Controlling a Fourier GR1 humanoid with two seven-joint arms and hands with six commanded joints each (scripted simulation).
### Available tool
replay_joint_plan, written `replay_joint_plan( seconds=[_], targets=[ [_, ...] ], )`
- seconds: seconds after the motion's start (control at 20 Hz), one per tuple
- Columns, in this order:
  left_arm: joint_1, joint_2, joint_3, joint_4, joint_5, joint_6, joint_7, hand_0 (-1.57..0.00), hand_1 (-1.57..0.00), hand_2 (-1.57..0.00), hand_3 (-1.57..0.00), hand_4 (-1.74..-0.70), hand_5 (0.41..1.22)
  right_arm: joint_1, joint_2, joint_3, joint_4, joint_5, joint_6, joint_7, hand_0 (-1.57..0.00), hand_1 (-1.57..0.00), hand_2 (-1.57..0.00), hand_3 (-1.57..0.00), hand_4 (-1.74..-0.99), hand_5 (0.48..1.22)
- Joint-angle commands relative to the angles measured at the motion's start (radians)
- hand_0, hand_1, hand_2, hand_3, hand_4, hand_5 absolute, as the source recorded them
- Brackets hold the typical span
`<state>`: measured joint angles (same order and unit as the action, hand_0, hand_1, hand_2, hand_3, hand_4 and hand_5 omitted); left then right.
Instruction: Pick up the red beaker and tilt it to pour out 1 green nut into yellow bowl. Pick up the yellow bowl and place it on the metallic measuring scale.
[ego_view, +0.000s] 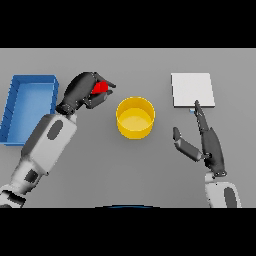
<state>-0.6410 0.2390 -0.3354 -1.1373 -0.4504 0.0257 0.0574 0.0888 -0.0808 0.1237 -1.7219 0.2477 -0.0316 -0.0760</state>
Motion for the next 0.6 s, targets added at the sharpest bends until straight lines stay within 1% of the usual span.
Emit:
replay_joint_plan(
  seconds=[0.0, 0.05, 0.1, 0.15, 0.2, 0.25, 0.35, 0.4, 0.5, 0.55],
  targets=[
    [-0.021, 0.023, -0.038, 0.011, -0.051, -0.002, 0.005, -1.57, -1.57, -1.57, -1.57, -1.74, 1.123, 0.009, 0.010, 0.009, -0.008, 0.004, -0.003, -0.009, 0.00, 0.00, 0.00, 0.00, -1.260, 0.719],
    [-0.056, 0.033, -0.084, 0.034, -0.103, -0.005, 0.008, -1.57, -1.57, -1.57, -1.57, -1.74, 1.137, -0.004, 0.017, 0.010, -0.002, -0.002, 0.000, -0.002, 0.00, 0.00, 0.00, 0.00, -1.266, 0.720],
    [-0.083, 0.046, -0.123, 0.052, -0.145, -0.015, 0.012, -1.57, -1.57, -1.57, -1.57, -1.74, 1.134, 0.006, 0.018, 0.012, -0.010, -0.006, 0.003, -0.008, 0.00, 0.00, 0.00, 0.00, -1.267, 0.720],
    [-0.114, 0.052, -0.155, 0.079, -0.181, -0.019, 0.017, -1.57, -1.57, -1.57, -1.57, -1.74, 1.152, 0.005, 0.020, 0.014, -0.001, -0.004, 0.005, -0.009, 0.00, 0.00, 0.00, 0.00, -1.267, 0.721],
    [-0.144, 0.057, -0.186, 0.110, -0.213, -0.019, 0.006, -1.57, -1.57, -1.57, -1.57, -1.74, 1.166, 0.003, 0.022, 0.014, -0.002, -0.003, 0.003, 0.002, 0.00, 0.00, 0.00, 0.00, -1.269, 0.722],
    [-0.174, 0.055, -0.218, 0.126, -0.243, -0.028, 0.013, -1.57, -1.57, -1.57, -1.57, -1.74, 1.177, -0.005, 0.020, 0.010, 0.006, -0.002, 0.001, 0.002, 0.00, 0.00, 0.00, 0.00, -1.268, 0.722],
    [-0.238, 0.073, -0.278, 0.167, -0.290, -0.073, -0.007, -1.57, -1.57, -1.57, -1.57, -1.74, 1.193, -0.001, 0.021, 0.006, 0.012, -0.011, 0.003, -0.013, 0.00, 0.00, 0.00, 0.00, -1.264, 0.717],
    [-0.264, 0.071, -0.309, 0.192, -0.312, -0.087, -0.022, -1.57, -1.57, -1.57, -1.57, -1.69, 1.198, 0.003, 0.024, 0.012, 0.010, -0.005, 0.001, -0.037, 0.00, 0.00, 0.00, 0.00, -1.261, 0.715],
    [-0.310, 0.081, -0.375, 0.215, -0.358, -0.136, -0.041, -1.57, -1.57, -1.57, -1.57, -1.61, 1.206, 0.006, 0.033, 0.013, 0.007, -0.002, -0.007, -0.010, 0.00, 0.00, 0.00, 0.00, -1.258, 0.697],
    [-0.343, 0.080, -0.409, 0.231, -0.384, -0.170, -0.028, -1.57, -1.57, -1.57, -1.57, -1.64, 1.209, 0.002, 0.035, 0.015, 0.006, 0.007, -0.014, -0.008, 0.00, 0.00, 0.00, 0.00, -1.253, 0.688]
  ],
)
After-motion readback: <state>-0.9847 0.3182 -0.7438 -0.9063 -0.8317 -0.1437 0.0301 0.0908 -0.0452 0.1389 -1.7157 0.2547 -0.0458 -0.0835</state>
